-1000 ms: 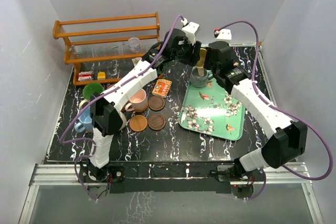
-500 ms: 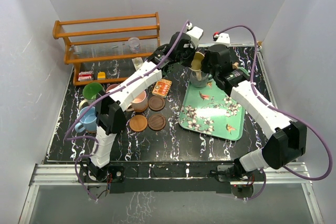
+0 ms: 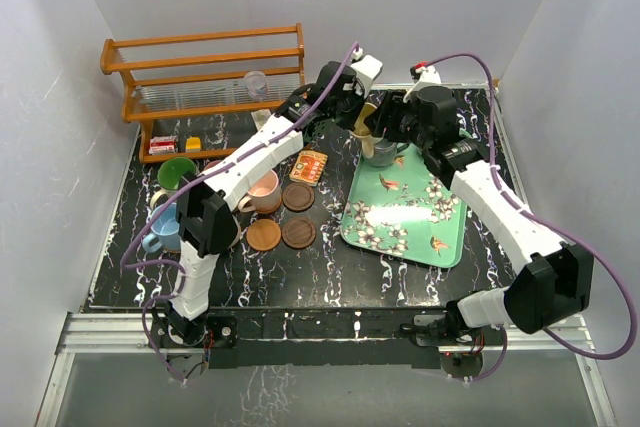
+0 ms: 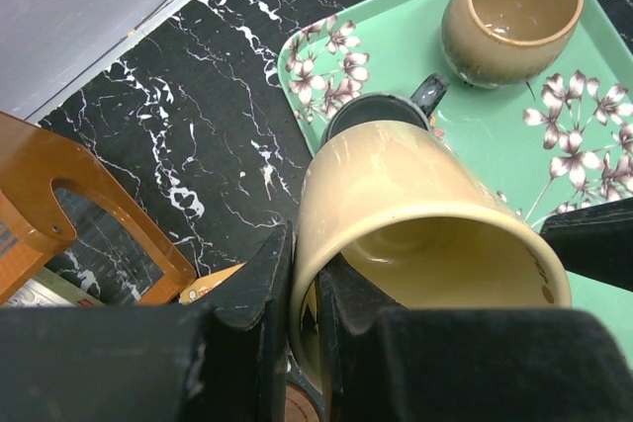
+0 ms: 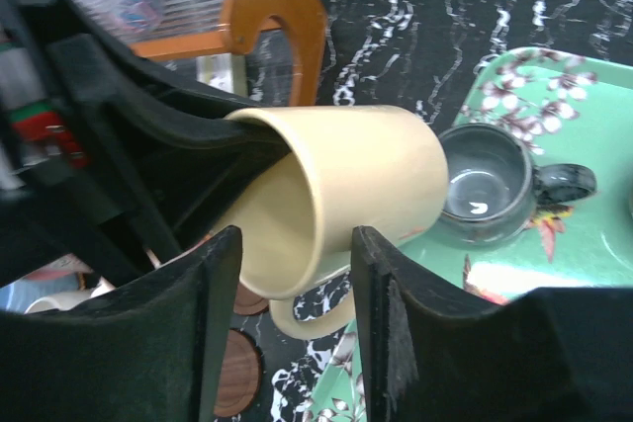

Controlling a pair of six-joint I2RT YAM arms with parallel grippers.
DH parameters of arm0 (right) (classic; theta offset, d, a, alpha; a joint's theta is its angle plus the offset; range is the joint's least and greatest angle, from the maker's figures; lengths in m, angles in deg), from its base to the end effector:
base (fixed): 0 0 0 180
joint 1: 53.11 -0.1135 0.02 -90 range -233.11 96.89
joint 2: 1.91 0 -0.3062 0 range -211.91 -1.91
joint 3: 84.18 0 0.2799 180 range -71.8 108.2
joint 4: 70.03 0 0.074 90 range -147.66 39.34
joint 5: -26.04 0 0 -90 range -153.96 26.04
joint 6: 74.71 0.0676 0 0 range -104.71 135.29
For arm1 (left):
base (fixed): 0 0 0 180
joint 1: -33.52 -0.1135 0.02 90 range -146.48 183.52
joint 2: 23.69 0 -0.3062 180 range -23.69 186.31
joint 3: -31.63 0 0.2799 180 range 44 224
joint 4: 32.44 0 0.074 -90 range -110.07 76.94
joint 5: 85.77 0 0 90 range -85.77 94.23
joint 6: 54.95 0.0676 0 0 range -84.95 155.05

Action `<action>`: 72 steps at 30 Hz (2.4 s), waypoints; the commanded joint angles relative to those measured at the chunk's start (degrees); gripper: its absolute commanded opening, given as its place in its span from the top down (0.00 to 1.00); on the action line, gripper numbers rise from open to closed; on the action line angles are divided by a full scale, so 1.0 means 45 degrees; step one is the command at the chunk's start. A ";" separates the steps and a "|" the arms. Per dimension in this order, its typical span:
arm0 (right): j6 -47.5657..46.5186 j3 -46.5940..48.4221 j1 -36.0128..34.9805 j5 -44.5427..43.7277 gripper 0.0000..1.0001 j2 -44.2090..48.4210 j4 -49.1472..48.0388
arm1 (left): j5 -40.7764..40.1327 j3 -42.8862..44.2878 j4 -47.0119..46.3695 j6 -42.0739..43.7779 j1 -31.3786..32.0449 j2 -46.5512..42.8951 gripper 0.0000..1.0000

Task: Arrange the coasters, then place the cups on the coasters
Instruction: Place the cup on the coaster.

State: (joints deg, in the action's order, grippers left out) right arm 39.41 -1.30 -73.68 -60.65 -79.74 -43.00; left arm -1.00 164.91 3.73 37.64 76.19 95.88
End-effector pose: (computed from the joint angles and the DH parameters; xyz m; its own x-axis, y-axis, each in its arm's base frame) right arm 0.3408 0.1321 0.3845 -0.4837 0.2542 -0.8375 -0.2227 0.8896 0.3987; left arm 0.4259 -0.3843 0.3922 -0.2529 0.2943 -0.9216 0.6251 0.7768 0.0765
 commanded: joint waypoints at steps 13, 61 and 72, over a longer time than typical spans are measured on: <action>-0.3510 -0.1119 0.0744 0.2466 0.43 0.1917 -0.1122 | 0.2724 -0.3583 -0.1147 0.1176 -0.1350 -0.4576 1.00; -0.8617 -0.4221 0.3672 0.7624 0.31 0.2297 0.0395 | 0.5187 -1.1848 0.4374 1.1824 -0.3454 -0.7912 1.00; -0.8679 -0.4187 0.3765 0.7741 0.29 0.2113 0.0454 | 0.5215 -1.2150 0.4215 1.2133 -0.3700 -0.7518 1.00</action>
State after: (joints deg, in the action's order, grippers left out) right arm 1.40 -20.23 -57.16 -26.84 -69.90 -39.57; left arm 20.90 110.72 22.68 91.02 60.00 62.26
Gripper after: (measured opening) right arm 0.702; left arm 0.102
